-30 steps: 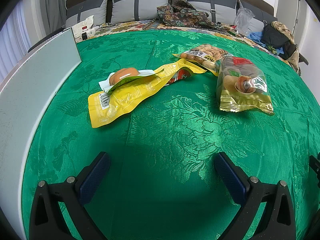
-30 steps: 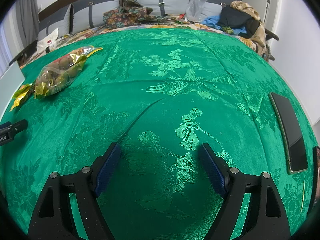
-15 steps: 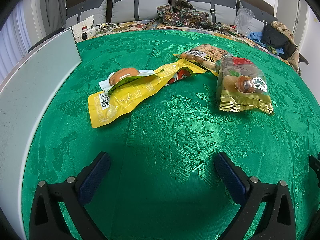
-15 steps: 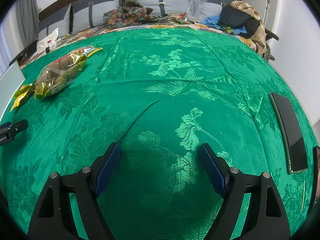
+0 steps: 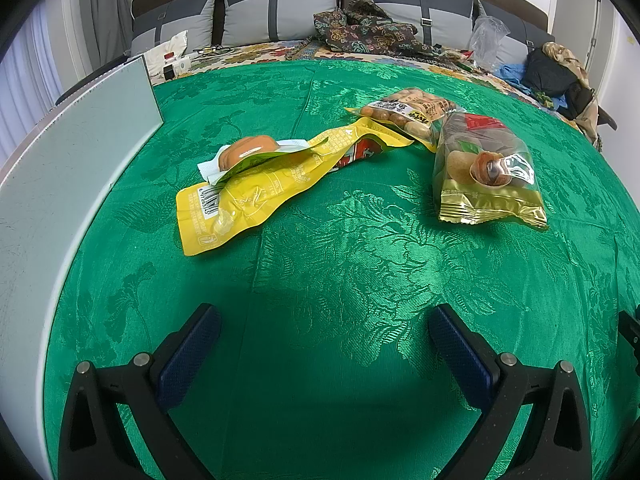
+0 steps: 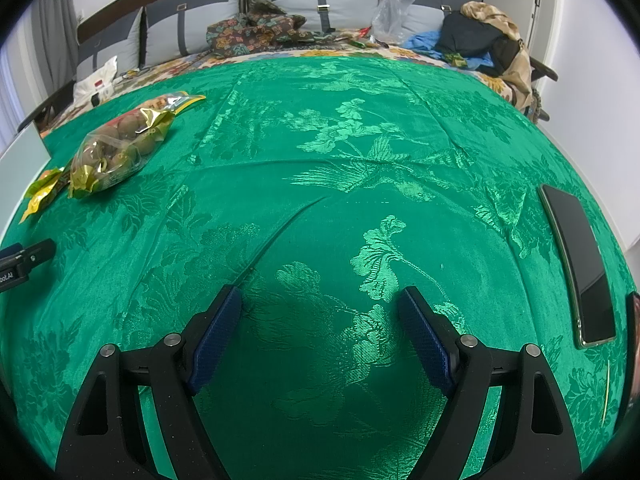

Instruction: Organize snacks

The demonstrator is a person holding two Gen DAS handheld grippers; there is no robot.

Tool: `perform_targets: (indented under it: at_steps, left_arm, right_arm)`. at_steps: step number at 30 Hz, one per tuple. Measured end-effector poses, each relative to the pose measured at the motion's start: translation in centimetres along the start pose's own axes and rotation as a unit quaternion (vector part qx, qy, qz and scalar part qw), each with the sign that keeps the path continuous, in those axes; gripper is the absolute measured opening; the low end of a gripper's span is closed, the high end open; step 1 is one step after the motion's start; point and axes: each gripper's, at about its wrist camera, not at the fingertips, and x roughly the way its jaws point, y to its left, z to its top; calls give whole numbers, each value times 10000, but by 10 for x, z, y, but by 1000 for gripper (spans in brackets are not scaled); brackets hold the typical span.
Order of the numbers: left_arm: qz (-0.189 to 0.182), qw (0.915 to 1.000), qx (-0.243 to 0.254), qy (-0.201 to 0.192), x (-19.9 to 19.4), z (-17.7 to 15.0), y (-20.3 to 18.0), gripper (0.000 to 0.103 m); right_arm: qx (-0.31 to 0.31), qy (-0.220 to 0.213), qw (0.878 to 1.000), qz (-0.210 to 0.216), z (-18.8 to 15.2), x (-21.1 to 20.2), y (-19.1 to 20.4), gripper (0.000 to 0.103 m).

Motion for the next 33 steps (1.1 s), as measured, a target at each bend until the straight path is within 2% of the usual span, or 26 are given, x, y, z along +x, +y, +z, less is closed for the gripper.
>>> perform_targets:
  at_steps: [33]
  left_arm:
    - [2,10000,-1,-1,0,0,0,103]
  right_arm:
    - [6,-2,10000,11,0,1,-3,84]
